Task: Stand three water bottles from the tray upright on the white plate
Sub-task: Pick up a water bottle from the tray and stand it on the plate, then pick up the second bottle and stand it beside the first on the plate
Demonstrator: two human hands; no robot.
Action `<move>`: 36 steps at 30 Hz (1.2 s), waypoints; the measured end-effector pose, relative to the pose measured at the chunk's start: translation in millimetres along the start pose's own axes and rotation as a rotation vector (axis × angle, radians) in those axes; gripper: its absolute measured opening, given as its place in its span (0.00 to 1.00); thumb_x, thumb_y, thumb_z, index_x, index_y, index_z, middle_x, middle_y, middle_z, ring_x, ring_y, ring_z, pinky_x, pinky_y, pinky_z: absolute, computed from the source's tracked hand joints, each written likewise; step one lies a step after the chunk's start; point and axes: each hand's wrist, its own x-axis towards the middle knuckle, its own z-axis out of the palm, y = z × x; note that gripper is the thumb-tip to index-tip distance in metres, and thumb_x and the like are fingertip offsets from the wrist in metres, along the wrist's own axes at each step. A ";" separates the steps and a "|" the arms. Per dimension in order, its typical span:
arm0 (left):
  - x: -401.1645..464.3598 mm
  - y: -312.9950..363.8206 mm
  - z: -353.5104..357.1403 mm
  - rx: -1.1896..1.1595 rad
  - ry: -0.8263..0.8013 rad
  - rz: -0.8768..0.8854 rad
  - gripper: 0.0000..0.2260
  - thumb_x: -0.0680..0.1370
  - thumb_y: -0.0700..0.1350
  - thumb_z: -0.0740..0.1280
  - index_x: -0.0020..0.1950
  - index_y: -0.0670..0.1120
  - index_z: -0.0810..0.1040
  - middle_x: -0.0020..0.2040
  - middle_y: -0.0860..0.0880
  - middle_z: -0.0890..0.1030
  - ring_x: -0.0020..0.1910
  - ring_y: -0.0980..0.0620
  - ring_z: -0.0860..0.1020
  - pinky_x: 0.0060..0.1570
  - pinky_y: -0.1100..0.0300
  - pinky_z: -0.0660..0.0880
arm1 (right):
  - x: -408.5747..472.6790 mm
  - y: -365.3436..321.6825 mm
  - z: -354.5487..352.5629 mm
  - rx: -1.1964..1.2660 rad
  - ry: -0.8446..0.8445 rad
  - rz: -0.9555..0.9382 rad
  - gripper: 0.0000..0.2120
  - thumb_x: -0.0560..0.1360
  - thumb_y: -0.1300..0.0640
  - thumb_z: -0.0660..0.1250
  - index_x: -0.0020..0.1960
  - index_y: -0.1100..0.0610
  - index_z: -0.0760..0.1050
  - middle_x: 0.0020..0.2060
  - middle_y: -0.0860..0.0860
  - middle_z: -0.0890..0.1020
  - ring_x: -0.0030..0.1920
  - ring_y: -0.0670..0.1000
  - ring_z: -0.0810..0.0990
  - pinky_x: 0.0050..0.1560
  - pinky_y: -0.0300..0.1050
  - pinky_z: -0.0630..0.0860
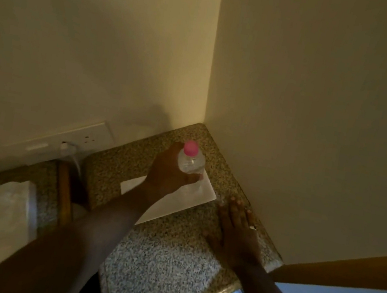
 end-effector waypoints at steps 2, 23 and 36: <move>0.3 -0.2 1.1 -0.007 -0.010 -0.001 0.34 0.60 0.51 0.83 0.63 0.49 0.75 0.58 0.49 0.81 0.57 0.49 0.79 0.57 0.53 0.76 | 0.4 -0.2 0.8 0.004 -0.014 0.004 0.43 0.74 0.24 0.41 0.79 0.49 0.41 0.78 0.54 0.37 0.76 0.53 0.30 0.74 0.54 0.31; -133.2 -99.9 -104.8 0.480 0.036 -0.056 0.49 0.64 0.66 0.74 0.77 0.48 0.58 0.76 0.42 0.63 0.76 0.39 0.59 0.71 0.45 0.61 | -31.7 -59.8 13.6 0.054 0.008 -0.104 0.46 0.74 0.24 0.43 0.79 0.55 0.54 0.79 0.57 0.48 0.78 0.56 0.43 0.75 0.55 0.41; -304.5 -188.4 -221.8 0.776 0.220 -0.225 0.42 0.56 0.77 0.67 0.58 0.48 0.79 0.57 0.46 0.80 0.55 0.42 0.77 0.53 0.46 0.73 | -55.2 -183.9 43.0 0.009 -0.009 -0.366 0.42 0.77 0.28 0.49 0.75 0.60 0.63 0.76 0.62 0.60 0.77 0.61 0.54 0.75 0.59 0.49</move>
